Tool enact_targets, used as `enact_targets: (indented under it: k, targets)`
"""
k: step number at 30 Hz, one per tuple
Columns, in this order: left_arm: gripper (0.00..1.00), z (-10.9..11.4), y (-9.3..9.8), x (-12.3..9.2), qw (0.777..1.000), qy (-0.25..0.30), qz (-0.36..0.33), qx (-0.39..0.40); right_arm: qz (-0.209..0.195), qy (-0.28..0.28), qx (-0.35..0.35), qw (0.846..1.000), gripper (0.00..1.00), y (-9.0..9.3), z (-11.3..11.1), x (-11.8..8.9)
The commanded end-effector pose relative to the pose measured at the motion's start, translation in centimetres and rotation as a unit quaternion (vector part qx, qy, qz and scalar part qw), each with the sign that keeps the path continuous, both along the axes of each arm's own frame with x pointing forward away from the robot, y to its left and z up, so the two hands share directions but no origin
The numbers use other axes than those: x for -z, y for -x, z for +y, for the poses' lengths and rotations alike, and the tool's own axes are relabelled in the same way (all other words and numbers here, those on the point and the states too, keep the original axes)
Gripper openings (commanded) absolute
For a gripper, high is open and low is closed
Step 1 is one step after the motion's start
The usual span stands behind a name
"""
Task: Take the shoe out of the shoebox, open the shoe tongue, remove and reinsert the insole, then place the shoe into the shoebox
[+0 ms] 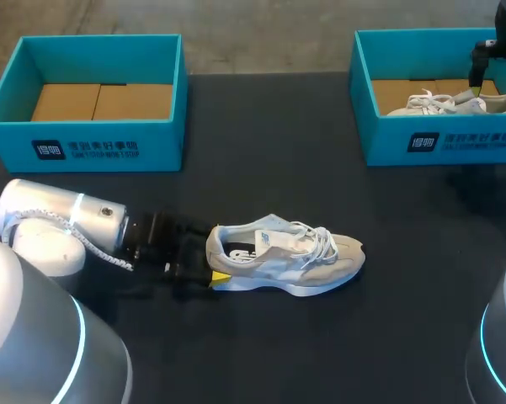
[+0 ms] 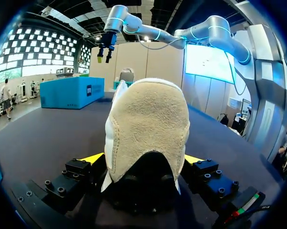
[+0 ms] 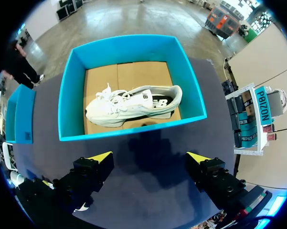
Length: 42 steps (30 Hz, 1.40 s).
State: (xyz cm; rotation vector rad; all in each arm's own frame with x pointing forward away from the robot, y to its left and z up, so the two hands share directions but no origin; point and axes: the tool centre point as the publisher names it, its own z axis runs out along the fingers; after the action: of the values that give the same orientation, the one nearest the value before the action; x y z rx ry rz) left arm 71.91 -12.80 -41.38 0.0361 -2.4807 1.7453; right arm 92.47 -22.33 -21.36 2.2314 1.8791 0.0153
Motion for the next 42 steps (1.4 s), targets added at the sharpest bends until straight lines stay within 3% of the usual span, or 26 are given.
enact_targets:
  k: [1, 8, 9, 10, 11, 15, 42]
  targets:
    - [1.00, -0.75, -0.25, 0.24, 1.000, 0.000, -0.001, 0.001, -0.001, 0.000, 0.001, 1.000, 1.00, 0.04, 0.03, 0.01]
    - [1.00, -1.30, -0.26, 0.31, 1.000, 0.000, 0.000, 0.004, -0.001, 0.000, 0.001, 1.000, 1.00, 0.04, 0.03, 0.01]
    - [0.95, -1.34, -0.25, 0.35, 1.000, 0.000, 0.000, 0.004, -0.001, 0.000, 0.001, 1.000, 1.00, 0.04, 0.03, 0.01]
    - [0.82, -1.37, -0.24, 0.39, 1.000, 0.000, 0.001, 0.005, -0.001, 0.000, 0.001, 1.000, 1.00, 0.04, 0.03, 0.01]
    - [0.49, -1.39, -0.22, 0.41, 1.000, 0.000, 0.002, 0.006, -0.001, 0.000, 0.001, 1.000, 1.00, 0.04, 0.03, 0.01]
    - [0.00, -1.43, -0.12, 0.49, 1.000, -0.001, 0.004, 0.010, -0.001, 0.000, 0.001, 1.000, 1.00, 0.04, 0.03, 0.01]
    - [0.00, -1.39, -0.05, 0.53, 1.000, 0.007, 0.013, 0.017, -0.001, 0.000, 0.001, 1.000, 1.00, 0.04, 0.03, 0.01]
